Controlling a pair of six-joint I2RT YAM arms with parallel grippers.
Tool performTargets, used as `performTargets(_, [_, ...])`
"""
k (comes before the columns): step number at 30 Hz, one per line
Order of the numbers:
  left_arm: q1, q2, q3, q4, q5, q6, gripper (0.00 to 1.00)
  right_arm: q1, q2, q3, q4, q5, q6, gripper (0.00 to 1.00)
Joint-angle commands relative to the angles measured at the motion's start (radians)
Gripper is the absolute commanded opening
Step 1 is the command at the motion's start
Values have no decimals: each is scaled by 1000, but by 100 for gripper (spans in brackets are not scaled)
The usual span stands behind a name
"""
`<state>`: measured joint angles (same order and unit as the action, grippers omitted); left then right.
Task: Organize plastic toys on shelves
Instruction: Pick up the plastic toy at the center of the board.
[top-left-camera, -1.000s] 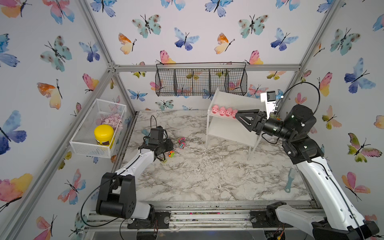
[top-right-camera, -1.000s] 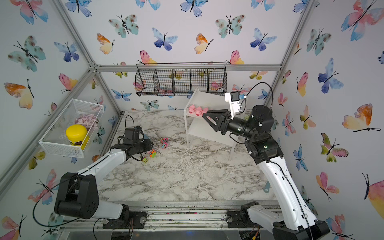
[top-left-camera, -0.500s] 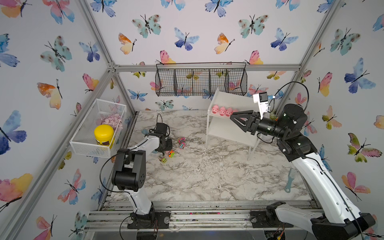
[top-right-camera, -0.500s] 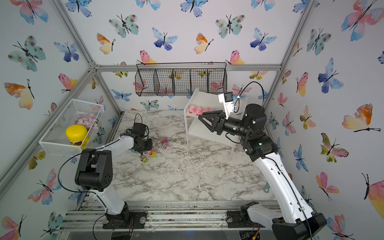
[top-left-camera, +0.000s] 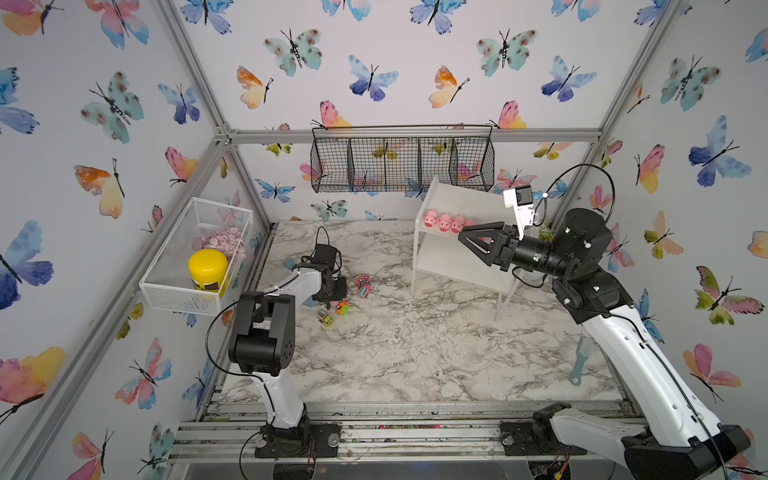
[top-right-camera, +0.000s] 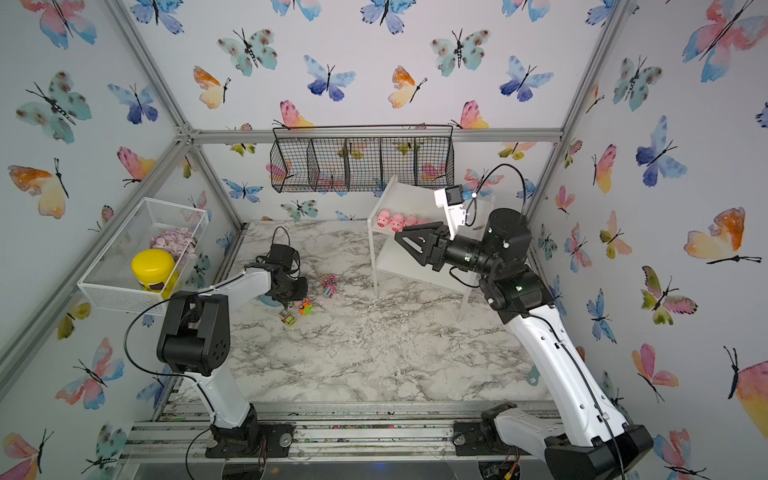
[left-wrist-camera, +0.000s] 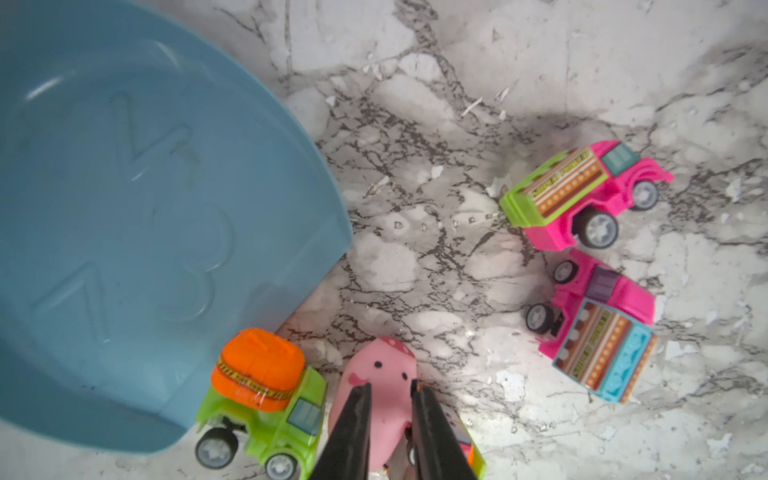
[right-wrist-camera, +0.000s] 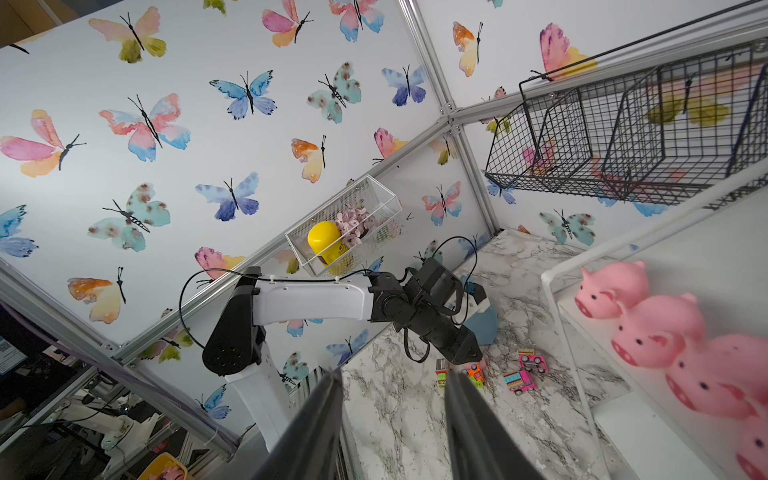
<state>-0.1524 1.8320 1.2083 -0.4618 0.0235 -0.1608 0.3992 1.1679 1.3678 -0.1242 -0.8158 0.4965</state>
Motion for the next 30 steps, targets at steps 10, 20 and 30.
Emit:
performTargets(10, [72,42,17,-45,55,-10,34,18,4,-3,32,-11,10,45])
performTargets(20, [103,57,16,-34,170,-32,33,26,13,-7,53,-15,21,45])
performTargets(30, [104,78,-4,-26,197,-32,22,33,25,3,61,-16,27,45])
